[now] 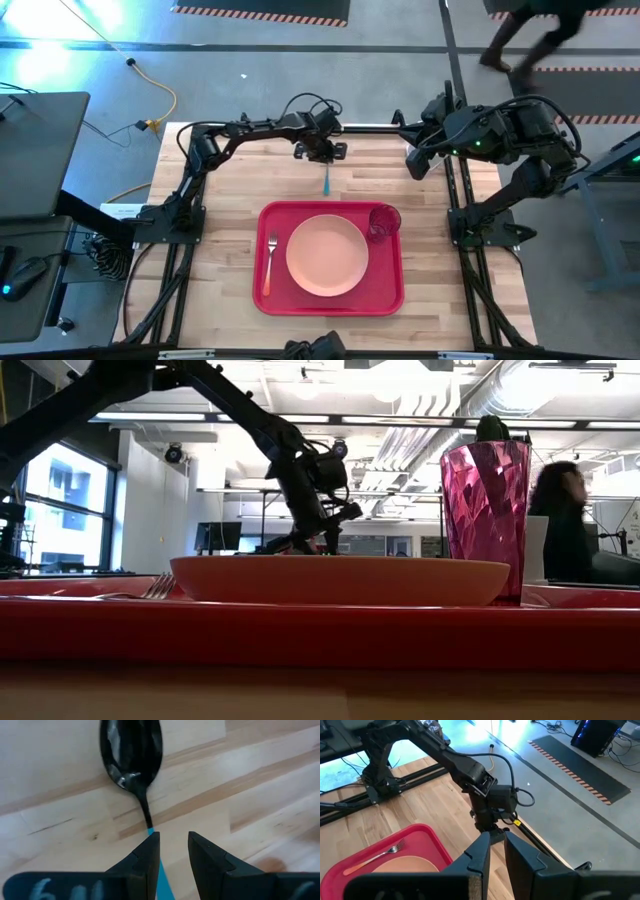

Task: Pick and place plate/cup/fork/spoon on tray
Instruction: Put the blue spoon to the right of the orange fork on the red tray

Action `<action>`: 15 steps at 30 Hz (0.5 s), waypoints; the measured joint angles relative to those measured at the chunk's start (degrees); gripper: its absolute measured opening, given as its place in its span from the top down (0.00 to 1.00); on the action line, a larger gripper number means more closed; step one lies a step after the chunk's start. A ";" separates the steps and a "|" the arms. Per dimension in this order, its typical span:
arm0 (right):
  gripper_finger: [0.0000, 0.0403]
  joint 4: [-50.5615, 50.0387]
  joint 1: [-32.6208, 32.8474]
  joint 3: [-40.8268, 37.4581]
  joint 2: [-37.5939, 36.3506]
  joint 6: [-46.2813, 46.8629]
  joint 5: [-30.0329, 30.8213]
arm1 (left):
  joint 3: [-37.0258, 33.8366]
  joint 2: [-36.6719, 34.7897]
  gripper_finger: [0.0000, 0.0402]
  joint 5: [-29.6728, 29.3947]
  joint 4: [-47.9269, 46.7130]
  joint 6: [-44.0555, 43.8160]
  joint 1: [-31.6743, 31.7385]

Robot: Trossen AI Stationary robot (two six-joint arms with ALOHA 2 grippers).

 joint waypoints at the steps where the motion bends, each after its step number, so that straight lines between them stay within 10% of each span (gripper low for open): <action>1: 0.88 -0.02 0.00 0.00 0.00 0.00 0.00 | 0.00 0.00 0.78 0.13 -0.14 0.00 0.15; 15: 0.88 0.00 -0.02 0.00 0.00 -0.03 1.80 | 0.00 0.35 0.78 4.03 0.07 0.00 1.89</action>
